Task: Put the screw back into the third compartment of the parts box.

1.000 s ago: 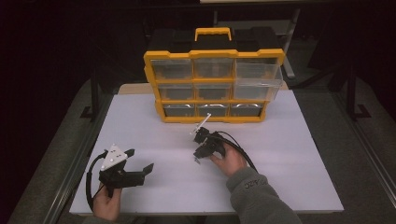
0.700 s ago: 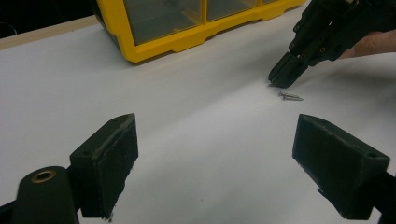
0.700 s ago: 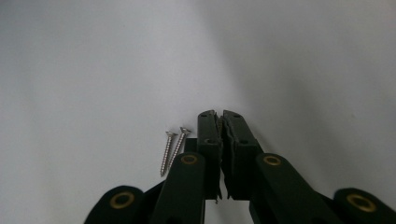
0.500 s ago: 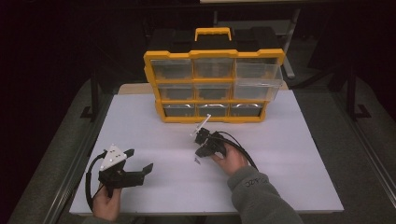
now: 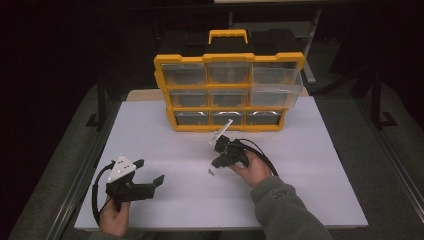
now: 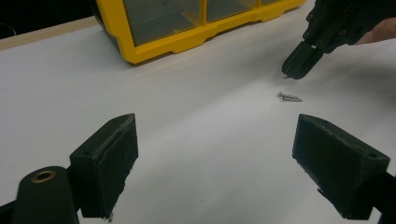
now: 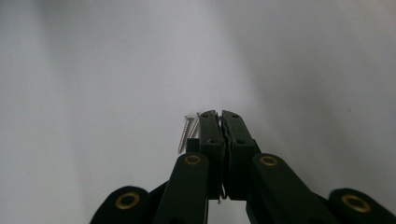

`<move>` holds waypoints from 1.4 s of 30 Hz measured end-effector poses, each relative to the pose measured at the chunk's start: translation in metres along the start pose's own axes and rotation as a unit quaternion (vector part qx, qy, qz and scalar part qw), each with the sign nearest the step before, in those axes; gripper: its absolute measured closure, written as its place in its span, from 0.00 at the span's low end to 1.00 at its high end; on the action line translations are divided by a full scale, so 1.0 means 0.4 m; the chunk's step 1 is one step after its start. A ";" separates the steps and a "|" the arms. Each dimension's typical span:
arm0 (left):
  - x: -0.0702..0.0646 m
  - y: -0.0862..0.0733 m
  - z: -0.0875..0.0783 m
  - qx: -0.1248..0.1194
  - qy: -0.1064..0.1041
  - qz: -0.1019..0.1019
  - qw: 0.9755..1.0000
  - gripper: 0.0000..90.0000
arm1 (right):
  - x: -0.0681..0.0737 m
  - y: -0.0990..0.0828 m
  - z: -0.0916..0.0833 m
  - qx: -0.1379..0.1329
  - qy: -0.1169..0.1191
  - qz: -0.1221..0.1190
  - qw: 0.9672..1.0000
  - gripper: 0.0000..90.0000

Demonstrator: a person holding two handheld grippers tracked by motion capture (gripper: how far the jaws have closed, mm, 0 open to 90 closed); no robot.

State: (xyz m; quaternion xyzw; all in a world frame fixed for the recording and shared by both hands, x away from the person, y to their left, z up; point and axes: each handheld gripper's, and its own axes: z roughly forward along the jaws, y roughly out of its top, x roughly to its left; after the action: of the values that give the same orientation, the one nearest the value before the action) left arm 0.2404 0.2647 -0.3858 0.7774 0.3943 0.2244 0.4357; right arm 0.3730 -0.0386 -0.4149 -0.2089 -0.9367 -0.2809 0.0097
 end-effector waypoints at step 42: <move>-0.009 0.002 0.004 -0.006 0.000 -0.002 1.000 0.15 | 0.036 -0.026 -0.336 -0.053 0.048 -0.036 0.997 0.97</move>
State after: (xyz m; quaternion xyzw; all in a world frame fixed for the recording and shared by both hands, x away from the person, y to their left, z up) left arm 0.2397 0.2609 -0.3860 0.7740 0.3949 0.2256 0.4406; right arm 0.3426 -0.1122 -0.3050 -0.1619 -0.9256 -0.3404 0.0336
